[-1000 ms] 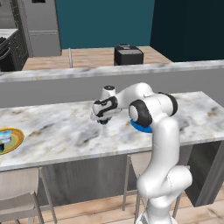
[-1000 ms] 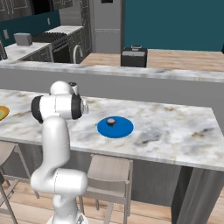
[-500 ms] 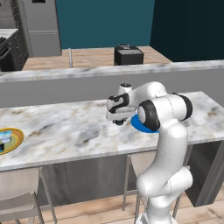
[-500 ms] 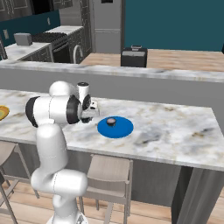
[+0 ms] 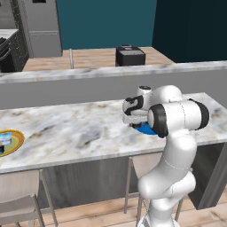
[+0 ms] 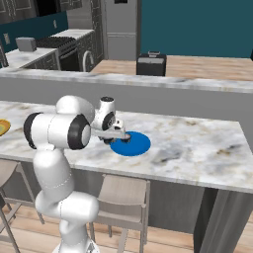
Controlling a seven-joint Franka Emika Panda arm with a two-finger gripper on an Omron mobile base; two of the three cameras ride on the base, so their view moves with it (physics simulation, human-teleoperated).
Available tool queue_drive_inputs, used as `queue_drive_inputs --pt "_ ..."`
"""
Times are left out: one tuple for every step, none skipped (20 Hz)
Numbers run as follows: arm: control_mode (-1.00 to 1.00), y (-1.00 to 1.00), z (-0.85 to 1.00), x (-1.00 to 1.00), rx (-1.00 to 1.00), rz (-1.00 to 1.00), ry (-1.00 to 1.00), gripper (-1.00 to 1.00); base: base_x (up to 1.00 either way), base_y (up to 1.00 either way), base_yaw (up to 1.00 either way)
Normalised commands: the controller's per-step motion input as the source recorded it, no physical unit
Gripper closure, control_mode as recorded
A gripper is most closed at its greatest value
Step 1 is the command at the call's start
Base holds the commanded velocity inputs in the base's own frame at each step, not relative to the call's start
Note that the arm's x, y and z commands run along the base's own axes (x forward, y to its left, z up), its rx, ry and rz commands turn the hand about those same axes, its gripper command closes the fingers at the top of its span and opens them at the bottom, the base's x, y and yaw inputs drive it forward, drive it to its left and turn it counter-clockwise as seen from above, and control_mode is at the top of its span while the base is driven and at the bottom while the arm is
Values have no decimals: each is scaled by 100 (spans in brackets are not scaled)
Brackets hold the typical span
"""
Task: Place two yogurt containers on each plate.
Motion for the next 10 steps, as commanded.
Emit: queue_drive_inputs --pt "-100 -59 29 0 0 -6 10 100 0 0 0" --pt "-100 -63 26 0 0 -5 11 100 0 0 0" --pt "-100 -61 26 0 0 -5 13 100 0 0 0" --pt "-100 -56 24 0 0 -6 15 100 0 0 0" --pt "-100 -57 21 0 0 -6 15 100 0 0 0" --pt "-100 -56 15 0 0 -6 15 100 0 0 0" --pt "-100 -58 9 0 0 -5 14 100 0 0 0" --pt "-100 -56 5 0 0 -5 14 100 0 0 0" --pt "-100 -54 4 0 0 -5 16 100 0 0 0" --pt "-100 -53 1 0 0 -5 16 100 0 0 0"
